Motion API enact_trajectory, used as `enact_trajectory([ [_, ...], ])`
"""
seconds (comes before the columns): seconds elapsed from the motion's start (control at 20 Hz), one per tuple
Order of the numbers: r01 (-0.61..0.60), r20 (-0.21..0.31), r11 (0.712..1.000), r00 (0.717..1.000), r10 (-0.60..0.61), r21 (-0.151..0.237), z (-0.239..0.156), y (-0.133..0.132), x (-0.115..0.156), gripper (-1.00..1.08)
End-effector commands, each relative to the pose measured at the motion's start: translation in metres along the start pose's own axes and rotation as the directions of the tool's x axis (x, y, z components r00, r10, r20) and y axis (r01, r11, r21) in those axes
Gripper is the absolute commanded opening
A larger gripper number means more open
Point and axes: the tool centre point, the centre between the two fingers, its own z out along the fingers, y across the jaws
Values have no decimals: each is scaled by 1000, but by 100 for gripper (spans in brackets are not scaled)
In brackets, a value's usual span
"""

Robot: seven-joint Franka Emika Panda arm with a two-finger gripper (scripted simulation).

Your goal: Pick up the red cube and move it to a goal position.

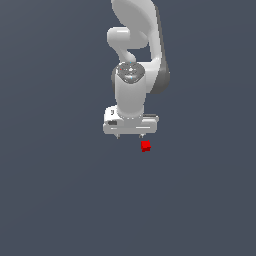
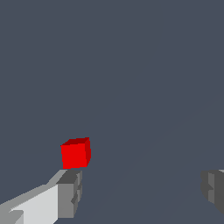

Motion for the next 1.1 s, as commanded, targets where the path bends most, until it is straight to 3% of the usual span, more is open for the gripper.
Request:
enact_trajectory([
  [0.0,0,0,1000,1000,0,0,0,0,0,100],
  [0.5,19,-5,1000,1000,-19,0,25,-16,-6,100],
  [1.05,77,-18,997,997,-77,-3,103,-63,-22,100],
])
